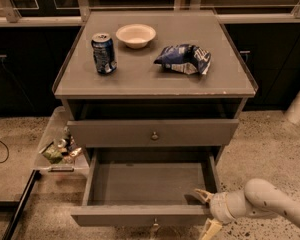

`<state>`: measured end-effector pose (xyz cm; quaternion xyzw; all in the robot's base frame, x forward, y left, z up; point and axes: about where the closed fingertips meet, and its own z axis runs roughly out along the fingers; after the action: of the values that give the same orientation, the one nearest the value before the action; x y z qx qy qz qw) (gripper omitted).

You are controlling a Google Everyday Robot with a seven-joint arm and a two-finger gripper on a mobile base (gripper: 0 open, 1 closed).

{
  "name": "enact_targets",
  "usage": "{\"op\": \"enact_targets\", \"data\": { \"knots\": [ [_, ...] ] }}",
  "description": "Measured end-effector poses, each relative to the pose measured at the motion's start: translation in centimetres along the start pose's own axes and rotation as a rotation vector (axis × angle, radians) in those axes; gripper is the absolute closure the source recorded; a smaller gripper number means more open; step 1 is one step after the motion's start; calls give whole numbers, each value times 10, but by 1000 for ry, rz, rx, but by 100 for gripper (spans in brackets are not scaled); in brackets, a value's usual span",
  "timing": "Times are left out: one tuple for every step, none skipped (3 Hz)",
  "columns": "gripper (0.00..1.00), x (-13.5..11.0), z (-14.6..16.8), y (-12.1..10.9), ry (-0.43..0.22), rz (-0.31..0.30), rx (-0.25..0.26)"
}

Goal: Open middle drawer

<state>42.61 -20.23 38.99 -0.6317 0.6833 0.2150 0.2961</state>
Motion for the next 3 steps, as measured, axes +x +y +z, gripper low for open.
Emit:
{"op": "enact_targets", "data": {
  "knots": [
    [0,-18,-13,-5,-1,-40,-9],
    [0,-51,-49,-18,9,-88,10],
    [0,-82,-94,-33,17,-129,41]
  ]
}}
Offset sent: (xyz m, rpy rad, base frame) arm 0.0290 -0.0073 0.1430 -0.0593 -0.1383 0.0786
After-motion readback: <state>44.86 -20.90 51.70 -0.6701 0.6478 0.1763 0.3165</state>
